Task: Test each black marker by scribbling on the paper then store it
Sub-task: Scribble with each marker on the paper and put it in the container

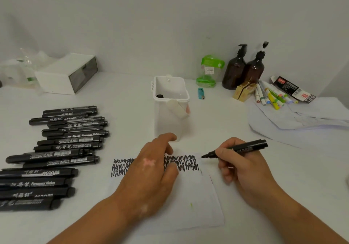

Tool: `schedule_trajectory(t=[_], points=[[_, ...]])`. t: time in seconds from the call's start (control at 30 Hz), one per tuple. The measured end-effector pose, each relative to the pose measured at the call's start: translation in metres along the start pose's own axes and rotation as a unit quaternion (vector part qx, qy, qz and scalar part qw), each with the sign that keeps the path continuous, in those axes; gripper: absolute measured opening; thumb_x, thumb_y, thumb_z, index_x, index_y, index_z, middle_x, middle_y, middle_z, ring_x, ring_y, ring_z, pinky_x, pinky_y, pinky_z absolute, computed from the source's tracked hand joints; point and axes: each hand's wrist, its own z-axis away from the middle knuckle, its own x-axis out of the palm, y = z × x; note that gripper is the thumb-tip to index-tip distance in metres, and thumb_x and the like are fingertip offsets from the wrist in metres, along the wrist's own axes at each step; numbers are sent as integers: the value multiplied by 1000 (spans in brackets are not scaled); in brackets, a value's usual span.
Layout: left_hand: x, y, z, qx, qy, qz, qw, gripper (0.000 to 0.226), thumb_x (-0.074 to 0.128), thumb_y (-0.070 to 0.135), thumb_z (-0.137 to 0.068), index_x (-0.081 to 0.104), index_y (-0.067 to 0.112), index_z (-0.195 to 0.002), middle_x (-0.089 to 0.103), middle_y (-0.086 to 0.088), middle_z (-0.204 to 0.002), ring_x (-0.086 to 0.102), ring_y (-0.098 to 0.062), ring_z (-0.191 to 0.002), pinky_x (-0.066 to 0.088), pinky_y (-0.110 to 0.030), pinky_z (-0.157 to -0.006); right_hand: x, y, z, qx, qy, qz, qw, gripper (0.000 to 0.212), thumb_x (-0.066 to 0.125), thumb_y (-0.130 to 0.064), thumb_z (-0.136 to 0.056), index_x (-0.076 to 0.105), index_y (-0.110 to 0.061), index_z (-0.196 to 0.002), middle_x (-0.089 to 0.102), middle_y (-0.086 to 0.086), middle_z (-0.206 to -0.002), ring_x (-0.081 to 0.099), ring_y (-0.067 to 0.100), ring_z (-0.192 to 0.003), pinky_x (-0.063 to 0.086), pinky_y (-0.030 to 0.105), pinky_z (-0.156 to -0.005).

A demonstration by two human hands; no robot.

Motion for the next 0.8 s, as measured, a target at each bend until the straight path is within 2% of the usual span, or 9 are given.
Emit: schedule_trajectory(t=[0.07,0.13,0.23,0.3,0.4,0.47,0.6,0.73,0.8], points=[[-7,-3,0,-2,7,92,996,54,46,-1,-93,39,42,-124,57,20,-111,52,-2,-79,38,-8,-69,2,-6,-3,-13,-1,2,1000,21,79,-26,-67,67,-10,-74,50,8,-52,43,20,-45,36,25,-40],[-13,-6,1,-5,23,140,990,58,42,-9,-93,42,41,-121,61,22,-113,55,-7,-77,43,-12,-65,6,-15,-6,-22,-14,-20,999,15,80,-21,-69,71,-11,-77,50,9,-54,44,20,-48,37,26,-42],[-18,-11,-1,-22,40,179,983,55,54,-3,-94,43,43,-122,63,26,-118,63,-12,-86,52,-23,-77,16,-30,-10,-26,-56,-57,996,13,77,-16,-71,76,-12,-83,56,9,-62,51,18,-53,42,26,-46],[-20,-14,-2,-52,42,234,970,54,68,0,-88,50,40,-118,67,18,-117,68,-15,-86,56,-28,-78,24,-37,-11,-17,-77,-100,992,13,72,-18,-74,77,-11,-84,58,10,-64,54,18,-54,45,27,-46],[-23,-17,-5,-101,30,292,950,42,81,6,-77,68,38,-101,77,0,-94,74,-18,-77,55,-21,-69,34,-38,-7,-9,-56,-160,985,8,67,-14,-82,72,-11,-76,57,14,-61,53,22,-52,45,30,-43],[-23,-19,-6,-102,31,305,946,37,84,9,-75,74,38,-95,78,2,-91,74,-16,-80,54,-17,-70,37,-32,-3,-18,-40,-160,986,21,62,-8,-89,65,-14,-69,58,15,-58,52,23,-49,44,29,-42],[-23,-19,-5,-72,12,339,938,32,79,26,-72,77,40,-100,78,6,-98,73,-13,-90,54,-16,-76,34,-27,5,-50,-36,-120,991,12,81,-15,-72,70,-15,-67,59,14,-56,51,21,-46,43,28,-42],[-20,-17,-4,-57,-10,369,928,34,78,24,-71,77,36,-102,78,2,-99,73,-12,-92,52,-16,-80,32,-22,6,-47,-43,-138,988,8,72,-16,-75,71,-13,-68,60,15,-57,53,21,-46,44,27,-42],[-19,-17,-2,-52,-21,371,927,34,77,22,-72,77,35,-103,78,0,-100,73,-15,-94,52,-17,-82,34,-21,8,-43,-66,-124,989,10,75,-20,-72,72,-11,-71,61,16,-58,54,22,-47,45,28,-43]])
